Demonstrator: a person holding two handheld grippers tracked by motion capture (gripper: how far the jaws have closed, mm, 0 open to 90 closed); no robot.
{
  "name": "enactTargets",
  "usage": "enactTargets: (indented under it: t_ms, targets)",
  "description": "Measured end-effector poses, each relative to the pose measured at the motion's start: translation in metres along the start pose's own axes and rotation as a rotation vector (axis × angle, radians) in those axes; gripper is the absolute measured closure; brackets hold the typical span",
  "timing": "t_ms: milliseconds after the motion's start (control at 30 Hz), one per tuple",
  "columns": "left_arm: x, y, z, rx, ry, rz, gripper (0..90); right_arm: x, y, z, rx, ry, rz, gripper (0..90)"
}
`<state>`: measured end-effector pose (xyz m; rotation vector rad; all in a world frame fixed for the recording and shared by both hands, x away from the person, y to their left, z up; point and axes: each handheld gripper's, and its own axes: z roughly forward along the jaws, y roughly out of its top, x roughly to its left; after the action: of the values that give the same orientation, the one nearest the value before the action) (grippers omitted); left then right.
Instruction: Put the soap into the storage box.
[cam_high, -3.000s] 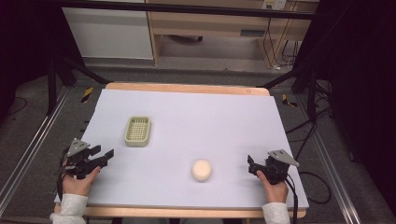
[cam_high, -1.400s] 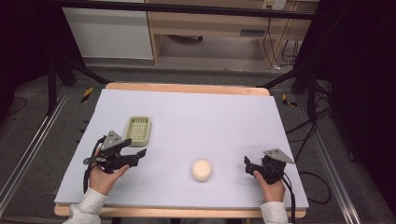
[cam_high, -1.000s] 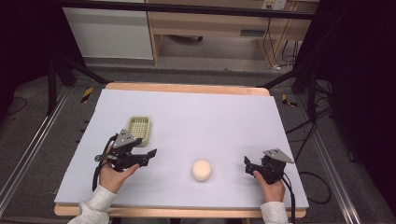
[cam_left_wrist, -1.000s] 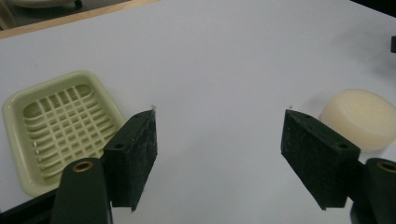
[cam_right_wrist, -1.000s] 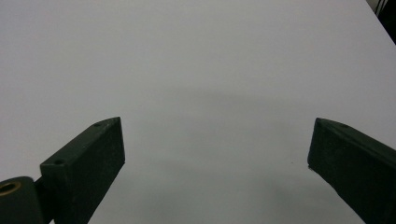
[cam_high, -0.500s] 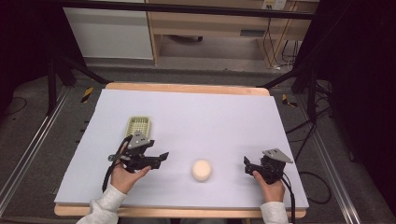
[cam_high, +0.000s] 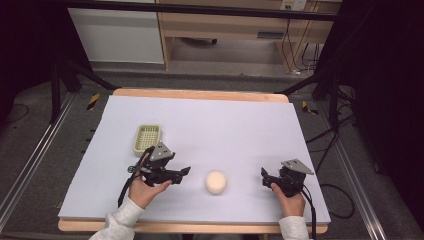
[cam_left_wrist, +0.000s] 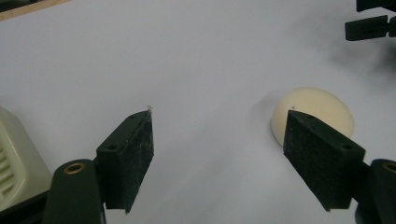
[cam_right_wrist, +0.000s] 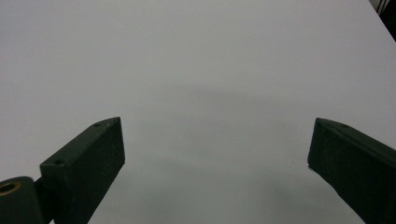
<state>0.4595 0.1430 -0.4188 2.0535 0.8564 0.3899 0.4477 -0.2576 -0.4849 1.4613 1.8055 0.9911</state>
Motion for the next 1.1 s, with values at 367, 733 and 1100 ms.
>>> enactTargets:
  t_ms: [367, 733, 1100]
  targets:
    - [-0.012, 0.005, 0.011, 0.022, -0.020, 0.021, 21.9, -0.001, 0.000, -0.001, 0.000, -0.005, 0.001, 4.2]
    - [-0.022, 0.007, 0.019, 0.046, -0.038, 0.042, 20.0, -0.002, 0.000, -0.001, 0.006, -0.006, 0.001, 4.2]
    - [-0.036, 0.012, 0.029, 0.061, -0.064, 0.053, 17.4, -0.002, 0.000, -0.001, 0.007, 0.000, 0.006, 4.2]
